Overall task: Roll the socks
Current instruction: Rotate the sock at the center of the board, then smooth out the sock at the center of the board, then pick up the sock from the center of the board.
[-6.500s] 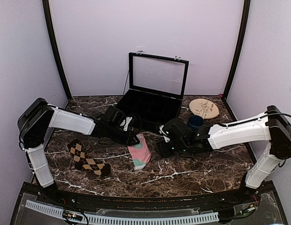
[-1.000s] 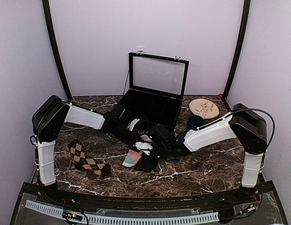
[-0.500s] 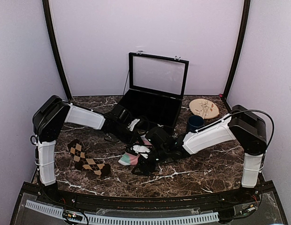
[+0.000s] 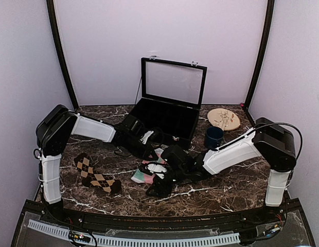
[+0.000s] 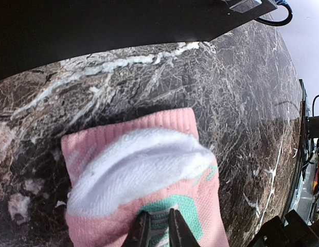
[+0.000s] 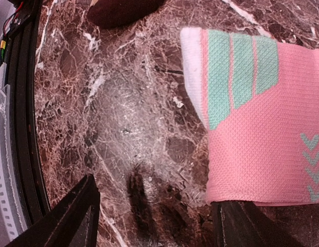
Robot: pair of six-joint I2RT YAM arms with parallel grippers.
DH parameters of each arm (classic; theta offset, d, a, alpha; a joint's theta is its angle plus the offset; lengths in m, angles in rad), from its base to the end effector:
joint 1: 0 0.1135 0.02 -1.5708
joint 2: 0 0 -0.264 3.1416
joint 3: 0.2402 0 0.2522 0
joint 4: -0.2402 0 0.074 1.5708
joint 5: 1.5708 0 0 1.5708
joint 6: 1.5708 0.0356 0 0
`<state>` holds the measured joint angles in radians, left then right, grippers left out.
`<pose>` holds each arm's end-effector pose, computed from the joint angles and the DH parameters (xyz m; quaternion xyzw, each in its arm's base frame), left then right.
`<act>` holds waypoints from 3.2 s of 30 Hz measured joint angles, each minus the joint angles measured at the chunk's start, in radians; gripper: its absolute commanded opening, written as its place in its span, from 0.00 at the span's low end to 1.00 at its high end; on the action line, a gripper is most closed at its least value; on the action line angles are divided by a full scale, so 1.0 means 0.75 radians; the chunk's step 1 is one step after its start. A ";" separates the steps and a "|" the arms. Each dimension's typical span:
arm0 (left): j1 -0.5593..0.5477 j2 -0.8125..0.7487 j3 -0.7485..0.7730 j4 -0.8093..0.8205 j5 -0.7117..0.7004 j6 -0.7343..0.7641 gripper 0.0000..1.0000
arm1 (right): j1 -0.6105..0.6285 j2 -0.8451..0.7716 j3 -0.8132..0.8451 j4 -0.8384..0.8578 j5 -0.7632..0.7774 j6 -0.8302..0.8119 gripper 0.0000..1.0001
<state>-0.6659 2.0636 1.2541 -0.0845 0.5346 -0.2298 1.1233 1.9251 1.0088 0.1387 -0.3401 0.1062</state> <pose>0.3213 -0.2755 0.1286 0.2824 0.8693 -0.3632 0.1807 0.1559 0.3522 0.1278 -0.4997 0.7622 0.3471 0.2210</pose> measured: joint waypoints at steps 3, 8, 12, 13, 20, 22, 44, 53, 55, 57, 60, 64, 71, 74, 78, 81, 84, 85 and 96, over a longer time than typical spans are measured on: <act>0.000 0.001 0.000 0.000 0.002 0.000 0.15 | 0.009 -0.047 -0.042 0.001 0.038 0.019 0.68; -0.001 0.002 0.000 0.002 0.006 -0.001 0.15 | 0.016 -0.172 -0.107 -0.026 0.113 0.054 0.68; -0.001 0.002 -0.010 0.013 0.009 -0.003 0.15 | 0.020 -0.266 -0.122 -0.070 0.165 0.075 0.68; -0.001 0.002 -0.013 0.017 0.012 -0.004 0.15 | 0.023 -0.284 -0.122 -0.085 0.170 0.079 0.68; 0.000 0.002 -0.040 0.066 0.030 -0.017 0.15 | 0.044 -0.329 -0.116 -0.171 0.221 0.100 0.65; 0.000 0.002 -0.044 0.075 0.031 -0.018 0.15 | 0.044 -0.329 -0.114 -0.185 0.235 0.105 0.60; 0.000 0.002 -0.047 0.083 0.032 -0.018 0.14 | 0.016 -0.069 0.080 -0.062 0.303 0.136 0.13; 0.000 0.001 -0.050 0.088 0.032 -0.018 0.14 | -0.020 -0.068 -0.058 0.064 0.337 0.222 0.13; 0.000 0.001 -0.051 0.090 0.032 -0.019 0.14 | -0.020 -0.068 -0.089 0.086 0.339 0.248 0.13; 0.000 0.001 -0.051 0.091 0.032 -0.023 0.15 | -0.021 -0.068 -0.115 0.097 0.342 0.273 0.14; 0.000 0.001 -0.051 0.092 0.032 -0.024 0.15 | -0.021 -0.068 -0.144 0.123 0.345 0.309 0.14; 0.000 -0.002 -0.056 0.097 0.031 -0.027 0.15 | -0.020 -0.068 -0.157 0.147 0.345 0.341 0.16; 0.000 -0.005 -0.063 0.107 0.033 -0.027 0.17 | 0.021 -0.100 -0.145 0.078 0.431 0.310 0.39; 0.000 -0.007 -0.066 0.109 0.034 -0.026 0.18 | 0.066 -0.137 -0.128 -0.006 0.520 0.257 0.46; 0.000 -0.011 -0.076 0.123 0.035 -0.023 0.19 | 0.145 -0.170 -0.081 -0.103 0.665 0.166 0.49; 0.000 -0.014 -0.085 0.137 0.037 -0.023 0.20 | 0.215 -0.171 -0.039 -0.146 0.772 0.082 0.51; 0.000 -0.016 -0.095 0.153 0.044 -0.023 0.20 | 0.264 -0.159 0.008 -0.179 0.848 0.002 0.51; 0.000 -0.016 -0.095 0.155 0.045 -0.023 0.20 | 0.274 -0.145 0.028 -0.185 0.868 -0.022 0.51; 0.009 -0.017 -0.113 0.189 0.074 -0.023 0.21 | 0.303 0.116 0.250 -0.208 1.016 -0.282 0.52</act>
<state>-0.6590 2.0510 1.1694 0.0574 0.5903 -0.2470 1.3506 2.0125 1.1961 -0.0170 0.4221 -0.1051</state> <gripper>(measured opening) 0.205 0.516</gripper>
